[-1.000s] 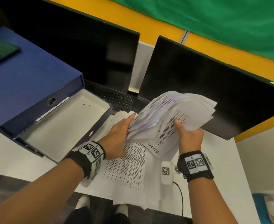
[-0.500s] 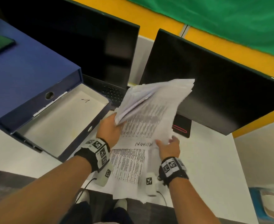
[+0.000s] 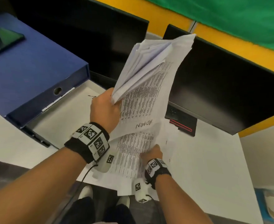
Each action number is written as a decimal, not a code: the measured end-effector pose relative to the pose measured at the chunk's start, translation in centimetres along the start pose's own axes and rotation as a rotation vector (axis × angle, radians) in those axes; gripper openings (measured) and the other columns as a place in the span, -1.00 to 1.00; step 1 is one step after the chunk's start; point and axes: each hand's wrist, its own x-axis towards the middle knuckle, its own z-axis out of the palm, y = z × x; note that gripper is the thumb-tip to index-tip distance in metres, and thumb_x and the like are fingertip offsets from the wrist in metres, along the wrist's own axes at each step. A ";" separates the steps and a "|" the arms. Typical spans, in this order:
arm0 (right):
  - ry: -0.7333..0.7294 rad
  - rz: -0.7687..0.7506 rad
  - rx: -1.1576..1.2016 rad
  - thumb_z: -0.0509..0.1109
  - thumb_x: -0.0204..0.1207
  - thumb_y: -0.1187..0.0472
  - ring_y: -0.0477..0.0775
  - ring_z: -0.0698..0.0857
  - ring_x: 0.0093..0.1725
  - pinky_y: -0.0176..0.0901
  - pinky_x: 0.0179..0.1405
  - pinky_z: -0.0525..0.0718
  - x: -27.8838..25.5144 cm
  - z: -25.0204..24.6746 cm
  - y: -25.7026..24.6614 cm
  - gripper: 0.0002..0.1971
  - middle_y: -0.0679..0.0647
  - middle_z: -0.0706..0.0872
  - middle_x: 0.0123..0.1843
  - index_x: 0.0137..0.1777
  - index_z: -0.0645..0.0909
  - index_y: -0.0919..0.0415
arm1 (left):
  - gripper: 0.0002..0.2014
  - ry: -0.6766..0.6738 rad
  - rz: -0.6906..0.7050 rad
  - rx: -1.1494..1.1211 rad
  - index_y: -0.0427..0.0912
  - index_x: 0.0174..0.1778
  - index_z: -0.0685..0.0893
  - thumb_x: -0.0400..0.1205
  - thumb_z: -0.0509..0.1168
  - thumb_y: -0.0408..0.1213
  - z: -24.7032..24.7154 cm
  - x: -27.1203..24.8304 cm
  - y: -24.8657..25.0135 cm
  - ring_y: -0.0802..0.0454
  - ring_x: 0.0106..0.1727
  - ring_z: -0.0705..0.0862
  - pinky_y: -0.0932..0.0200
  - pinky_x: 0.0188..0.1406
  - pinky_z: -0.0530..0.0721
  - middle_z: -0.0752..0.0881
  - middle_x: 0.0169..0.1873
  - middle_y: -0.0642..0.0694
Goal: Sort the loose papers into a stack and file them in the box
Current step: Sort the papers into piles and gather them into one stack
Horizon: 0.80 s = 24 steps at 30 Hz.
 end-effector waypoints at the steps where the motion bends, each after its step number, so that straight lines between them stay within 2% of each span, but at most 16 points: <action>1: 0.013 -0.018 0.003 0.50 0.51 0.28 0.24 0.69 0.21 -0.11 0.14 0.69 -0.1 -0.8 0.4 -0.50 0.22 0.64 0.29 0.40 0.43 0.33 | -0.80 -0.008 -0.008 -0.012 -0.21 0.13 0.73 0.67 0.36 -0.19 -0.2 0.0 -0.2 0.25 -0.49 0.48 0.30 -0.48 0.41 0.51 -0.47 0.24; 3: 0.066 -0.062 -0.057 0.44 0.56 0.31 0.27 0.69 0.21 -0.16 0.05 0.64 0.3 -2.9 1.1 -0.61 0.26 0.65 0.27 0.36 0.51 0.36 | -0.79 -0.015 -0.020 -0.022 -0.20 0.11 0.74 0.67 0.36 -0.16 -0.6 0.1 -0.5 0.26 -0.48 0.48 0.33 -0.49 0.39 0.52 -0.47 0.24; 5: 0.130 -0.081 -0.172 0.44 0.55 0.23 0.28 0.67 0.22 -0.12 0.07 0.65 1.0 -4.4 1.8 -0.67 0.25 0.65 0.29 0.27 0.58 0.32 | -0.81 -0.008 -0.033 -0.027 -0.21 0.06 0.74 0.68 0.35 -0.17 -0.9 0.1 -0.6 0.24 -0.49 0.48 0.33 -0.50 0.38 0.51 -0.48 0.23; 8: 0.120 -0.067 -0.298 0.58 0.38 0.01 0.28 0.63 0.25 0.00 0.16 0.69 1.6 -4.3 2.1 -0.50 0.18 0.61 0.28 0.23 0.60 0.25 | -0.82 0.007 -0.074 -0.040 -0.23 -0.01 0.72 0.68 0.35 -0.18 -0.9 0.3 -0.7 0.22 -0.51 0.44 0.35 -0.53 0.31 0.49 -0.51 0.18; 10: 0.113 -0.089 -0.336 0.61 0.35 -0.02 0.26 0.64 0.23 0.13 0.20 0.69 1.6 -3.4 2.2 -0.47 0.17 0.61 0.24 0.23 0.58 0.22 | -0.81 -0.002 -0.093 -0.041 -0.23 0.01 0.72 0.67 0.35 -0.16 -0.9 0.3 -0.5 0.22 -0.51 0.43 0.35 -0.53 0.31 0.48 -0.50 0.17; 12: 0.112 -0.112 -0.303 0.59 0.40 0.05 0.26 0.66 0.24 0.15 0.22 0.69 1.5 -3.0 2.2 -0.49 0.19 0.64 0.23 0.27 0.54 0.24 | -0.79 -0.013 -0.100 -0.045 -0.21 0.07 0.72 0.67 0.35 -0.14 -1.0 0.4 -0.4 0.22 -0.49 0.46 0.34 -0.52 0.34 0.51 -0.48 0.17; 14: 0.092 -0.084 -0.165 0.56 0.46 0.19 0.28 0.71 0.20 0.05 0.15 0.72 1.3 -2.8 2.3 -0.43 0.25 0.68 0.24 0.41 0.42 0.26 | -0.80 -0.017 -0.103 -0.044 -0.21 0.06 0.72 0.67 0.35 -0.15 -0.9 0.4 -0.5 0.21 -0.48 0.46 0.32 -0.51 0.34 0.51 -0.47 0.15; 16: 0.083 -0.059 -0.010 0.53 0.48 0.32 0.27 0.74 0.06 0.02 0.06 0.75 1.2 -2.9 2.6 -0.33 0.27 0.70 0.21 0.51 0.27 0.18 | -0.80 -0.013 -0.121 -0.054 -0.25 0.03 0.72 0.67 0.36 -0.17 -0.6 0.4 -0.7 0.19 -0.48 0.45 0.31 -0.51 0.34 0.51 -0.48 0.14; 18: 0.086 -0.066 0.104 0.51 0.49 0.37 0.21 0.70 -0.01 -0.10 0.03 0.70 0.6 -3.9 2.6 -0.30 0.25 0.69 0.24 0.55 0.24 0.11 | -0.80 -0.017 -0.162 -0.071 -0.28 0.00 0.71 0.67 0.36 -0.19 -0.3 0.4 -0.8 0.19 -0.48 0.47 0.32 -0.51 0.34 0.52 -0.47 0.13; 21: 0.163 -0.117 0.103 0.47 0.55 0.33 0.28 0.68 0.17 -0.10 0.12 0.61 -0.7 -8.0 2.7 -0.47 0.28 0.67 0.31 0.50 0.43 0.23 | -0.79 -0.047 -0.228 -0.088 -0.31 0.01 0.71 0.66 0.37 -0.21 0.8 -0.3 -1.3 0.22 -0.45 0.52 0.41 -0.53 0.37 0.56 -0.43 0.11; 23: 0.265 -0.170 0.018 0.46 0.55 0.29 0.26 0.70 0.08 -0.06 0.10 0.63 -1.3 -11.3 3.1 -0.66 0.27 0.73 0.22 0.31 0.58 0.26 | -0.78 -0.102 -0.294 -0.068 -0.34 0.02 0.70 0.67 0.37 -0.21 1.9 -1.2 -2.1 0.21 -0.47 0.51 0.46 -0.60 0.37 0.55 -0.44 0.09; 24: 0.320 -0.191 -0.021 0.45 0.55 0.26 0.27 0.72 0.05 -0.02 0.10 0.68 -1.5 -12.8 3.3 -0.70 0.27 0.76 0.17 0.27 0.60 0.25 | -0.76 -0.135 -0.332 -0.040 -0.35 0.03 0.70 0.66 0.37 -0.21 2.5 -1.7 -2.7 0.19 -0.48 0.51 0.41 -0.61 0.41 0.56 -0.43 0.06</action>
